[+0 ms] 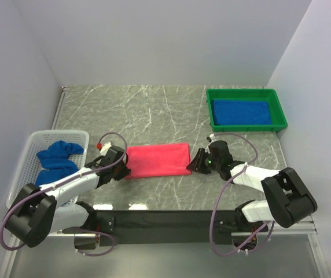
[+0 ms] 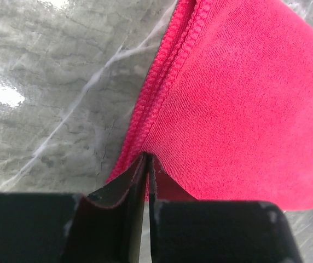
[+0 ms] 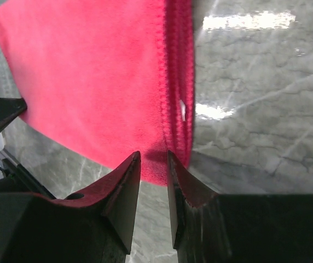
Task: Fold and stack the towels
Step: Smooth out wrinkles on the folded towel
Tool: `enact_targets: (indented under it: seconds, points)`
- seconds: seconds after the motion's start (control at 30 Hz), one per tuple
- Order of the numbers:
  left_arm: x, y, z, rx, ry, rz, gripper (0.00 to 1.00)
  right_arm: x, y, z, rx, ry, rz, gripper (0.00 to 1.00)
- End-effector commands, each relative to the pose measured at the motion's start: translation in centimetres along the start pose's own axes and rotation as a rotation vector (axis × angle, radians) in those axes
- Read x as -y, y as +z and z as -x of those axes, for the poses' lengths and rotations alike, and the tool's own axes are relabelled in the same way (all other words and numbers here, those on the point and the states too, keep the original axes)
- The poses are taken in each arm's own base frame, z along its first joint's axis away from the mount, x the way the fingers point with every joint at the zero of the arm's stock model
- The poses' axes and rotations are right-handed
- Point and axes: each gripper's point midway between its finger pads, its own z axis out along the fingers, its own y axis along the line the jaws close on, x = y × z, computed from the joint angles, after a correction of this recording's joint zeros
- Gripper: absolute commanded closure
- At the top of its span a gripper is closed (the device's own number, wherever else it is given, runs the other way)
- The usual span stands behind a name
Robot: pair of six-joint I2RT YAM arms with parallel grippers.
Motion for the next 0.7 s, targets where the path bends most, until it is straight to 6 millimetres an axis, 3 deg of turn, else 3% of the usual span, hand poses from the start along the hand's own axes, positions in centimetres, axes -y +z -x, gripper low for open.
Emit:
enact_targets:
  seconds: [0.0, 0.17, 0.23, 0.3, 0.33, 0.37, 0.4, 0.43, 0.47, 0.53, 0.57, 0.67]
  points:
    - [-1.8, 0.4, -0.6, 0.002, -0.018, 0.058, 0.88, 1.5, 0.2, -0.5, -0.02, 0.036, -0.045, 0.67]
    - [-2.6, 0.3, 0.0, 0.024, 0.015, 0.117, 0.84, 2.4, 0.1, -0.3, -0.006, 0.034, -0.085, 0.66]
    - [-2.3, 0.0, 1.1, 0.051, 0.054, 0.14, 0.78, 1.7, -0.4, 0.6, 0.026, 0.004, -0.073, 0.67]
    - [-0.6, -0.5, 3.0, 0.094, 0.08, 0.133, 0.73, 1.4, -1.1, 1.2, 0.045, -0.014, -0.082, 0.67]
    - [-0.9, -0.8, 3.6, 0.102, 0.126, 0.171, 0.66, 0.9, -1.8, 2.5, 0.097, -0.045, -0.085, 0.66]
    - [0.0, -1.1, 4.3, 0.113, 0.144, 0.165, 0.62, 1.2, -2.3, 2.6, 0.1, -0.055, -0.114, 0.66]
    - [2.5, -1.9, 5.9, 0.145, 0.169, 0.124, 0.59, 0.6, -3.1, 3.6, 0.146, -0.078, -0.115, 0.66]
    - [3.2, -2.2, 6.6, 0.163, 0.191, 0.135, 0.48, 0.4, -3.8, 4.6, 0.175, -0.112, -0.137, 0.64]
    - [5.6, -3.3, 8.1, 0.193, 0.201, 0.107, 0.43, 1.4, -4.5, 4.9, 0.193, -0.116, -0.198, 0.62]
    - [7.7, -3.7, 8.2, 0.198, 0.264, 0.107, 0.3, 0.7, -6.1, 6.6, 0.265, -0.15, -0.217, 0.55]
    - [10.0, -4.8, 9.0, 0.211, 0.271, 0.079, 0.26, 1.3, -6.7, 6.8, 0.276, -0.153, -0.256, 0.52]
    - [14.5, -5.4, 7.5, 0.193, 0.343, 0.033, 0.21, 1.5, -8.4, 7.9, 0.336, -0.151, -0.302, 0.29]
